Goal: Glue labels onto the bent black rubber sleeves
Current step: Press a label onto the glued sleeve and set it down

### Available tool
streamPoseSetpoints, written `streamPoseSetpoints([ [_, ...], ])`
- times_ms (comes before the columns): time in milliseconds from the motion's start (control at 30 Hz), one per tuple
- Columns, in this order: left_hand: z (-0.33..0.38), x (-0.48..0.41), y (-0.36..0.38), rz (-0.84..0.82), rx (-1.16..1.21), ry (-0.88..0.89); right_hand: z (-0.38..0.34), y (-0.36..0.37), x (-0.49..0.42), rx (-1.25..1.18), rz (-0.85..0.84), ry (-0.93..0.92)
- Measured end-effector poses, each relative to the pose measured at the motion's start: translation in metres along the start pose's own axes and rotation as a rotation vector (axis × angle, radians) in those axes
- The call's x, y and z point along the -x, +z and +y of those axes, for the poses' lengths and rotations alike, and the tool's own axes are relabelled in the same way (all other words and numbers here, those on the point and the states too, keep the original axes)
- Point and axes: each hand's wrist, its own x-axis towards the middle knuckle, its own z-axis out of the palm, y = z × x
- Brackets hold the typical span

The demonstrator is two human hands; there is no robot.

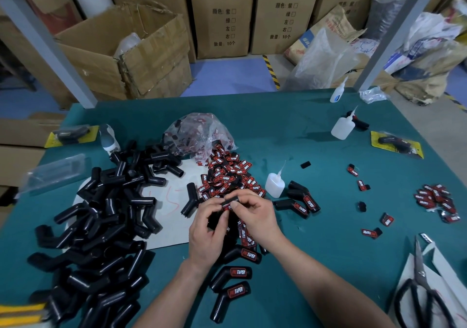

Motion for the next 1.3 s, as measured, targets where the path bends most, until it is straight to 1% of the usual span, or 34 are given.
streamPoseSetpoints([
  [167, 0.002, 0.000, -0.002, 0.016, -0.076, 0.071, -0.006, 0.001, 0.000, -0.102, -0.008, 0.077],
  [233, 0.001, -0.002, -0.003, 0.054, -0.101, 0.061, -0.009, 0.000, 0.000, -0.130, -0.041, 0.057],
  [367, -0.001, -0.004, -0.005, 0.073, -0.090, 0.023, -0.002, -0.003, 0.000, -0.071, -0.049, -0.009],
  [467, -0.001, -0.003, -0.004, 0.075, -0.068, 0.002, 0.005, -0.003, 0.000, -0.043, -0.023, -0.003],
  [600, -0.002, -0.003, -0.004, 0.080, -0.044, -0.004, 0.010, -0.004, -0.001, -0.013, -0.031, 0.000],
  [767, 0.001, -0.004, -0.004, 0.090, -0.035, -0.017, 0.007, -0.001, -0.001, -0.028, -0.031, 0.019],
  [867, 0.001, -0.004, -0.004, 0.088, -0.030, -0.020, 0.003, -0.005, -0.002, -0.012, -0.072, -0.009],
  [967, 0.005, -0.005, -0.005, 0.107, -0.003, -0.073, -0.004, -0.014, -0.005, 0.011, -0.095, -0.037],
  [1000, 0.006, -0.005, -0.005, 0.116, 0.006, -0.093, -0.006, -0.017, -0.006, 0.100, -0.067, -0.108],
  [1033, 0.006, -0.006, -0.006, 0.119, 0.010, -0.105, -0.009, -0.021, -0.009, 0.258, -0.051, -0.220],
  [1067, 0.006, -0.006, -0.006, 0.111, 0.010, -0.107, -0.011, -0.024, -0.011, 0.455, -0.080, -0.361],
  [1100, 0.006, -0.006, -0.006, 0.093, 0.007, -0.105, -0.012, -0.027, -0.014, 0.625, -0.144, -0.497],
  [1133, 0.008, -0.005, -0.006, 0.069, 0.004, -0.107, -0.014, -0.029, -0.016, 0.738, -0.228, -0.583],
  [1200, 0.014, -0.003, -0.007, 0.015, -0.005, -0.127, -0.020, -0.031, -0.016, 0.819, -0.359, -0.604],
  [1267, 0.019, 0.000, -0.010, -0.026, -0.057, -0.113, -0.026, -0.035, -0.014, 0.824, -0.419, -0.555],
  [1300, 0.021, 0.001, -0.012, -0.036, -0.093, -0.081, -0.031, -0.037, -0.012, 0.817, -0.442, -0.503],
])
